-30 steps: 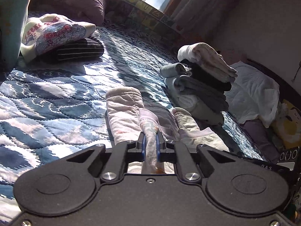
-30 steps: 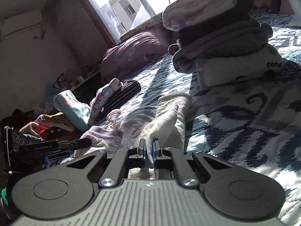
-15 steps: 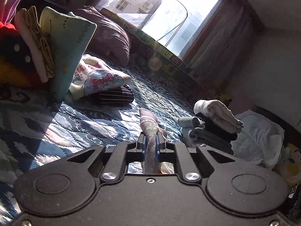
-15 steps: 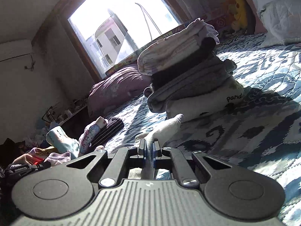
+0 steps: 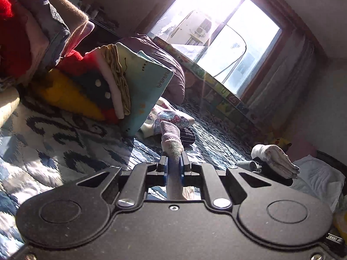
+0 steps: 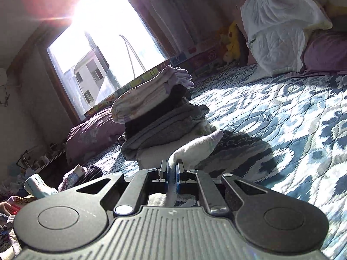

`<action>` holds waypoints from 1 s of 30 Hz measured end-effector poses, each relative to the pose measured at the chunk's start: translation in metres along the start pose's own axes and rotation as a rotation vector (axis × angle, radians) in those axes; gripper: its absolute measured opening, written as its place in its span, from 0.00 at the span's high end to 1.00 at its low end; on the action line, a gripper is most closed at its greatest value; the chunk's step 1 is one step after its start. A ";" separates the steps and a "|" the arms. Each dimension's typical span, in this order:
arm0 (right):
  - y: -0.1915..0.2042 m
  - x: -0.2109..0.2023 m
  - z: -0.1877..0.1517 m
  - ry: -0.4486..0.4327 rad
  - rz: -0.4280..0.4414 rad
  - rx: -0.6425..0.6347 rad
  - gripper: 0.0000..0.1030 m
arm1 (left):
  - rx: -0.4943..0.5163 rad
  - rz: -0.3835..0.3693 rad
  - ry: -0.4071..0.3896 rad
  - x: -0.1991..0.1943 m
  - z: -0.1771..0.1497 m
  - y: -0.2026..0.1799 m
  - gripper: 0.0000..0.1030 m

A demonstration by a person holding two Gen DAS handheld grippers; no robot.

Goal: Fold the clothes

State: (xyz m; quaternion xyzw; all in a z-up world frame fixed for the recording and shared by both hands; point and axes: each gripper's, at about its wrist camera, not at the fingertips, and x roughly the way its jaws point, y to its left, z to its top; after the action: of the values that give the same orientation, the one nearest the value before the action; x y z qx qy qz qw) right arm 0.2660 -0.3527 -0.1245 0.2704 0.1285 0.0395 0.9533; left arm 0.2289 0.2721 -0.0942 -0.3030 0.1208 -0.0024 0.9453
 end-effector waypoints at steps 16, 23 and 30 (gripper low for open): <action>-0.029 -0.032 -0.014 0.035 -0.189 -0.002 0.93 | 0.029 0.239 0.018 -0.060 -0.013 0.025 0.93; -0.029 -0.031 -0.022 0.074 -0.266 -0.050 0.93 | 0.089 0.329 0.054 -0.068 -0.023 0.028 0.93; -0.014 -0.019 -0.036 0.136 -0.385 -0.221 0.92 | 0.152 0.419 0.136 -0.054 -0.033 0.032 0.89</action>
State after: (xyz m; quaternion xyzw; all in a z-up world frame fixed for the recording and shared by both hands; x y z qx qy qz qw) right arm 0.2378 -0.3492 -0.1567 0.1315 0.2364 -0.1114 0.9562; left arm 0.1665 0.2837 -0.1259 -0.1982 0.2437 0.1643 0.9351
